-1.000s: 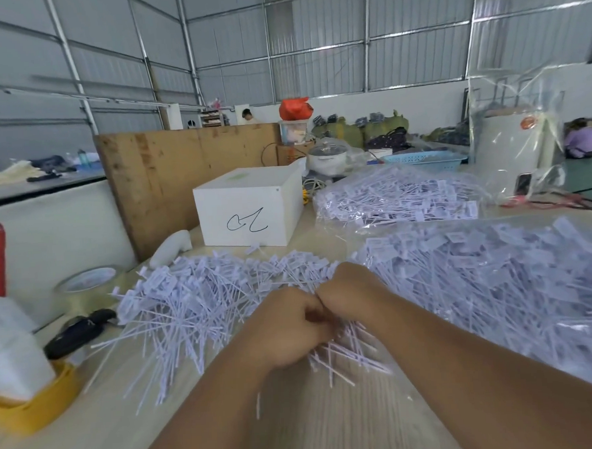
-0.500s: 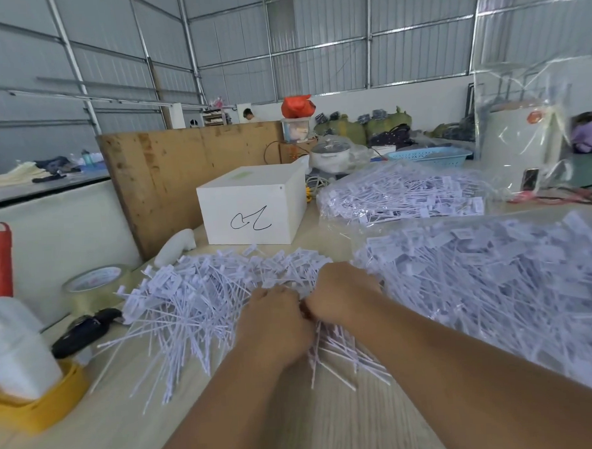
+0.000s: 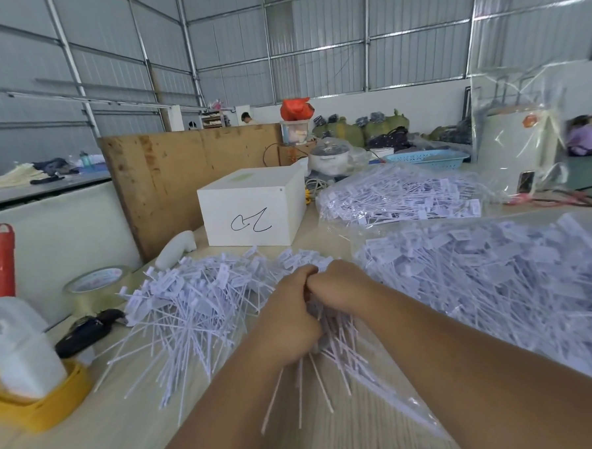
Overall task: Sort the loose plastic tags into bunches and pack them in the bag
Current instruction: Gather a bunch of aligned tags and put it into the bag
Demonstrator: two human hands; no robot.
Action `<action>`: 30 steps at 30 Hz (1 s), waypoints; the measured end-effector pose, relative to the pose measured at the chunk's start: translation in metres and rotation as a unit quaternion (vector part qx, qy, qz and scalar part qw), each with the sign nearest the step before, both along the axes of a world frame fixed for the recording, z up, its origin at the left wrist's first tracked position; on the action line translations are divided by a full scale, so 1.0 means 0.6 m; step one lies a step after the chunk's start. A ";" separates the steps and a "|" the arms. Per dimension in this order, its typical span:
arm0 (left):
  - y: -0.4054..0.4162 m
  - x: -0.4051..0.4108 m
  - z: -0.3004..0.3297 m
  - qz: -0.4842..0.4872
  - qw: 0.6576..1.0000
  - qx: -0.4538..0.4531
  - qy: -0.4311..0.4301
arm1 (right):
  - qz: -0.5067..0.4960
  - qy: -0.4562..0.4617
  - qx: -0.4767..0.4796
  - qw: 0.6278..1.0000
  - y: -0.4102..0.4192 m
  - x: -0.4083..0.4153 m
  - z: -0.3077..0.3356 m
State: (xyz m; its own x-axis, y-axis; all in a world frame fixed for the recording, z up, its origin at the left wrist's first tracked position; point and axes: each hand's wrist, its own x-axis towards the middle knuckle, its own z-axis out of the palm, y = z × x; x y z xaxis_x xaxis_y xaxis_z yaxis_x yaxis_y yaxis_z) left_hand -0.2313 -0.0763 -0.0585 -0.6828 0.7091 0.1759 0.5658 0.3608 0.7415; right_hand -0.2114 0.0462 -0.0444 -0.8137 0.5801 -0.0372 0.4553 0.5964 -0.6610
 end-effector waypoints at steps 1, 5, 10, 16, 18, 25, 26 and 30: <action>-0.001 0.001 0.000 -0.008 1.000 0.001 -0.008 | -0.015 0.007 -0.007 1.000 0.001 0.000 -0.002; 0.000 0.009 0.003 -0.025 0.999 -0.018 0.010 | -0.072 0.032 -0.040 0.996 0.004 -0.006 -0.009; -0.010 0.028 0.029 0.053 0.983 -0.020 0.175 | -0.095 0.005 -0.022 0.995 0.002 0.002 -0.006; -0.025 -0.001 0.038 0.211 0.953 -0.014 0.217 | -0.023 0.024 0.094 0.995 -0.001 0.020 -0.001; -0.022 -0.010 0.023 0.212 0.954 -0.127 0.168 | -0.031 -0.001 0.105 0.994 -0.003 0.023 0.001; -0.006 -0.015 -0.008 0.155 0.970 -0.171 0.078 | 0.012 -0.056 0.056 0.997 -0.003 0.013 0.006; -0.005 -0.014 -0.008 0.143 0.975 -0.152 0.080 | 0.010 -0.046 0.048 0.998 -0.005 0.008 0.006; -0.003 -0.005 -0.009 0.114 0.986 -0.096 0.070 | 0.018 -0.031 0.004 0.999 -0.019 -0.004 0.001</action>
